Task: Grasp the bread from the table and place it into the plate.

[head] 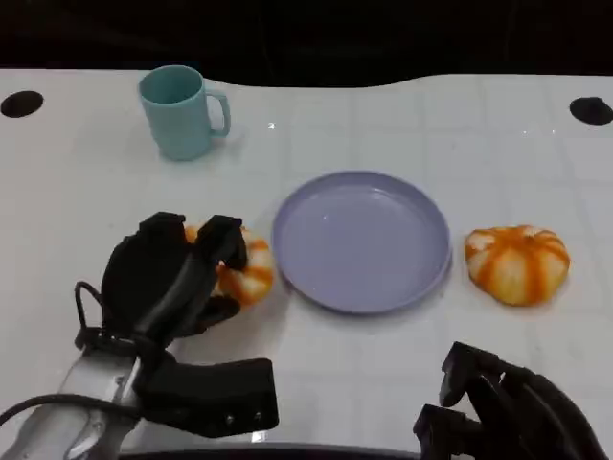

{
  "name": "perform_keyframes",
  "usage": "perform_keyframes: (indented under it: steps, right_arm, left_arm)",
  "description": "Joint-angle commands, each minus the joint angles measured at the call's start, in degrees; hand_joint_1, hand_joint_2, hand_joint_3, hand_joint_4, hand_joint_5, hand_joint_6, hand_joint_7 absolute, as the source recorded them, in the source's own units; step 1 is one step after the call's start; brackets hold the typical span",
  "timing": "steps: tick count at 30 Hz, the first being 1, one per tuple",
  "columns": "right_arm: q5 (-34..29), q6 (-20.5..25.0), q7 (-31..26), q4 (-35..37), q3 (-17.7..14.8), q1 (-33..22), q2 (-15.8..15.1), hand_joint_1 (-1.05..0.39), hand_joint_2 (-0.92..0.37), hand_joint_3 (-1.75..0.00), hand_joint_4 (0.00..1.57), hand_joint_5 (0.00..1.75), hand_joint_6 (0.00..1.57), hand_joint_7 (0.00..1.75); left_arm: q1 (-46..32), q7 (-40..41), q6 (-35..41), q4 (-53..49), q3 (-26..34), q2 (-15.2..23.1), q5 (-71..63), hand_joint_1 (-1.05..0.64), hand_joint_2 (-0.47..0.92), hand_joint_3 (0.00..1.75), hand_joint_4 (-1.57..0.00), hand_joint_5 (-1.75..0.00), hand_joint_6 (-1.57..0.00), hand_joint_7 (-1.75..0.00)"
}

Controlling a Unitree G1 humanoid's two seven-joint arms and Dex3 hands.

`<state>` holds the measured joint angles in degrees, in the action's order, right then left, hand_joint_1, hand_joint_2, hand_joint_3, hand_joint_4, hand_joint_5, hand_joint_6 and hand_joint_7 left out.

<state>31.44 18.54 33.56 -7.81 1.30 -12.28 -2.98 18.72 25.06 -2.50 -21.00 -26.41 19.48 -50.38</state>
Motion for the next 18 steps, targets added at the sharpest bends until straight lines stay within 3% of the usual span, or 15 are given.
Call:
perform_keyframes:
  steps: [1,10,18]
  right_arm:
    - [0.19,-0.14,-0.08,-0.34,-0.40,-0.56,-0.65,-0.74,-0.92,-0.20,0.86,1.64,0.74,1.43]
    - [-0.47,-0.53,-0.70,-0.18,0.13,-0.66,-0.27,-0.75,-0.92,-0.19,0.86,1.64,0.74,1.42]
    - [-0.59,-0.84,-0.67,0.08,1.01,-0.70,0.38,-0.74,-0.92,-0.20,0.85,1.64,0.74,1.41]
  left_arm:
    - [-1.23,-3.48,1.63,5.67,2.41,1.99,0.30,-0.15,0.60,0.89,-0.84,-1.75,-0.66,-1.70]
    - [1.29,-5.04,-2.60,7.71,3.81,1.08,2.98,-0.10,0.43,1.13,-0.88,-1.75,-0.69,-1.74]
    - [8.59,-5.45,-5.98,2.11,2.08,-1.85,2.78,-0.13,0.40,1.13,-0.89,-1.75,-0.67,-1.75]
